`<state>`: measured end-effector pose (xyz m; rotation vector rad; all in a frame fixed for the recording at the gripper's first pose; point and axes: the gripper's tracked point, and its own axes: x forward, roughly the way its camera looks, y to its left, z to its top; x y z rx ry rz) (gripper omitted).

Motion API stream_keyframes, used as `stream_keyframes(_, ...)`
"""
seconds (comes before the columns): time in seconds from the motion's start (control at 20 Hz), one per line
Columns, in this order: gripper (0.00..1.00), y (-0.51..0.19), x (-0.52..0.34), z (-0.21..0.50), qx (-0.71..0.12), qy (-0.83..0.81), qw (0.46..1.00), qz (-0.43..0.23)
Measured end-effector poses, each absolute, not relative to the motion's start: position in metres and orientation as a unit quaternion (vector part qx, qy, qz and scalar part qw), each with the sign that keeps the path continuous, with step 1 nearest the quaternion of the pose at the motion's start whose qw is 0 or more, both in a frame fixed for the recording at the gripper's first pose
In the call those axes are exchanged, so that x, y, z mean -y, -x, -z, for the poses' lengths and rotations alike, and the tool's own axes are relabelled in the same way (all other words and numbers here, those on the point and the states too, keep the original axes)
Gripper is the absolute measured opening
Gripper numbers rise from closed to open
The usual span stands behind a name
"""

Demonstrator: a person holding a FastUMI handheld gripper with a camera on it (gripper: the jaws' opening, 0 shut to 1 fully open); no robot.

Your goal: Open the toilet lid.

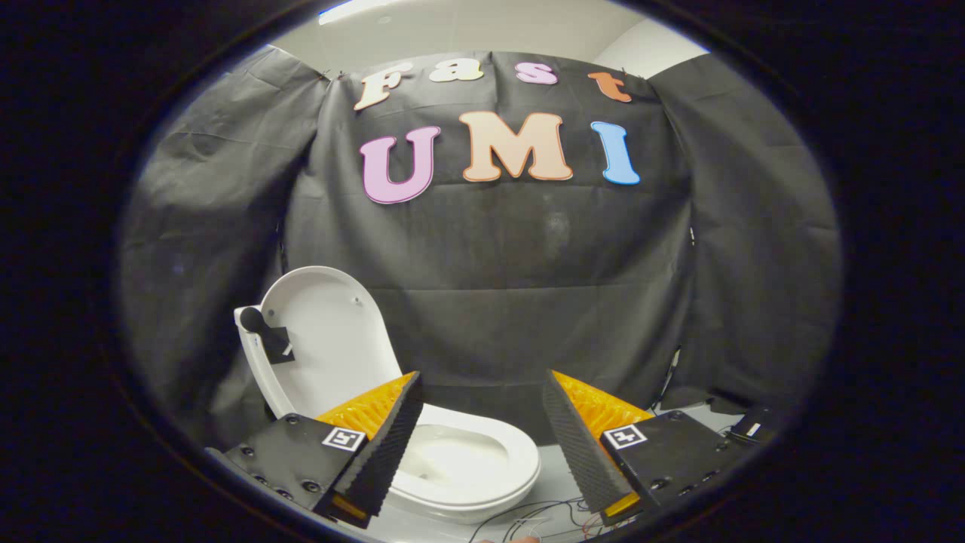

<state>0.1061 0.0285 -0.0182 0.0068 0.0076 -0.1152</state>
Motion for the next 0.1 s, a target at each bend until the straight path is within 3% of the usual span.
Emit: stream_keyframes(0.1,0.99,-0.1039,-0.0225,0.0178,-0.003,-0.002,0.998,0.056)
